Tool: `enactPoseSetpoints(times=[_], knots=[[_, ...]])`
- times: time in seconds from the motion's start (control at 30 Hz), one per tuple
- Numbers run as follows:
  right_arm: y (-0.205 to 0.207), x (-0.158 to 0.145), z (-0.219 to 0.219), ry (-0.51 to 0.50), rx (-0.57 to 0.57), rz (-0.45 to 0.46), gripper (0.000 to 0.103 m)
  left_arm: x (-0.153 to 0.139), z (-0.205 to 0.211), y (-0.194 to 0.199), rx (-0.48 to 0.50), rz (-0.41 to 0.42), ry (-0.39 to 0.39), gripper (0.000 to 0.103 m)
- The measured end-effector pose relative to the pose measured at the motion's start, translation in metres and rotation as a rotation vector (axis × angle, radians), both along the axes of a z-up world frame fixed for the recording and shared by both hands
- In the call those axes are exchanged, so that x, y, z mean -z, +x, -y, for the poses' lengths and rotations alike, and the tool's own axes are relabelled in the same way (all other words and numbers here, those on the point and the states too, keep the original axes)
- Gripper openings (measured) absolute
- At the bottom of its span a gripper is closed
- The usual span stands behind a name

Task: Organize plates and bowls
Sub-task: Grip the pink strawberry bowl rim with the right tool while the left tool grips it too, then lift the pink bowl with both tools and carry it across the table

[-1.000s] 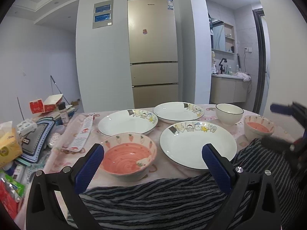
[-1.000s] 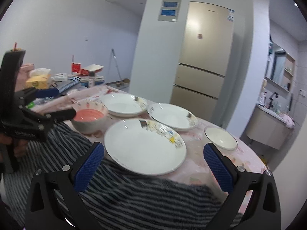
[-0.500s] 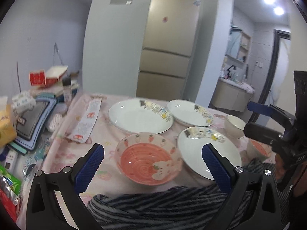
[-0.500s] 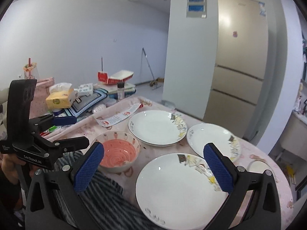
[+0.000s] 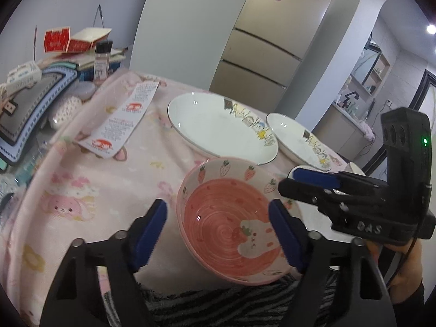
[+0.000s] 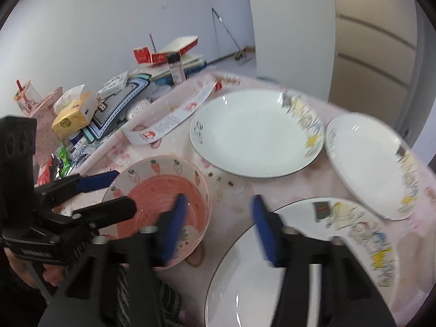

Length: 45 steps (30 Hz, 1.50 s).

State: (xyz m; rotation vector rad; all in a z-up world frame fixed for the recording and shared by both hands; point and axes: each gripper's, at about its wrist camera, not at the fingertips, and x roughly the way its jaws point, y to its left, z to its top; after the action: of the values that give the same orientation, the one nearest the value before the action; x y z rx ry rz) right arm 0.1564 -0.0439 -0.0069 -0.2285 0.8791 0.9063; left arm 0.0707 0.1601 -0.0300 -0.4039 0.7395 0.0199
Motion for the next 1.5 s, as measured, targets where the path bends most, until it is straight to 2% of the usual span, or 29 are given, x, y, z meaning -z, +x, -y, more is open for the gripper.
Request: enactPoseSetpoints(times=[0.07,0.17,0.3,0.4,0.53,0.57,0.63,0.77,0.83,1.0,1.1,1.17,1.23,1.33,1.5], knots=[[0.001,0.006,-0.005,-0.016,-0.011,-0.014,0.037,0.006,-0.001,0.002,-0.002,-0.014,-0.013,0.062],[0.005,0.014,-0.008,-0.019,-0.022,-0.047,0.037,0.011,-0.001,0.004,-0.014,-0.029,0.000,0.050],[0.006,0.021,-0.012,-0.028,-0.033,-0.066,0.037,0.016,0.000,0.007,-0.020,-0.052,0.017,0.047],[0.005,0.026,-0.016,-0.038,-0.042,-0.067,0.032,0.020,-0.001,0.009,-0.028,-0.070,0.015,0.038],[0.004,0.036,-0.021,-0.033,-0.056,-0.091,0.023,0.025,-0.004,0.012,-0.022,-0.082,-0.013,0.036],[0.003,0.037,-0.022,-0.027,-0.062,-0.095,0.016,0.025,-0.004,0.012,-0.022,-0.083,-0.013,0.032],[0.000,0.037,-0.023,-0.030,-0.060,-0.082,0.015,0.025,-0.004,0.011,-0.039,-0.091,0.006,0.024],[-0.001,0.036,-0.020,-0.009,-0.048,-0.078,0.012,0.023,-0.003,0.010,-0.040,-0.079,0.020,0.021],[0.000,0.032,-0.015,0.013,-0.038,-0.072,0.010,0.021,-0.002,0.008,-0.038,-0.065,0.021,0.016],[-0.004,0.021,-0.011,0.034,-0.037,-0.034,0.009,0.018,-0.001,0.006,-0.029,-0.050,0.026,0.016],[-0.003,0.016,-0.005,0.078,-0.020,-0.051,0.009,0.014,0.005,0.003,-0.021,-0.028,0.056,0.016],[-0.004,0.009,0.001,0.108,-0.012,-0.052,0.010,0.008,0.010,0.001,-0.005,-0.002,0.072,0.016],[-0.007,0.002,0.005,0.114,-0.007,-0.024,0.010,0.001,0.015,-0.001,0.004,0.015,0.106,0.010],[-0.010,-0.012,0.017,0.152,0.003,-0.017,0.010,-0.015,0.028,-0.006,0.020,0.058,0.167,0.008],[-0.021,-0.042,0.045,0.200,0.025,0.034,0.010,-0.050,0.054,-0.012,0.063,0.118,0.191,0.008]])
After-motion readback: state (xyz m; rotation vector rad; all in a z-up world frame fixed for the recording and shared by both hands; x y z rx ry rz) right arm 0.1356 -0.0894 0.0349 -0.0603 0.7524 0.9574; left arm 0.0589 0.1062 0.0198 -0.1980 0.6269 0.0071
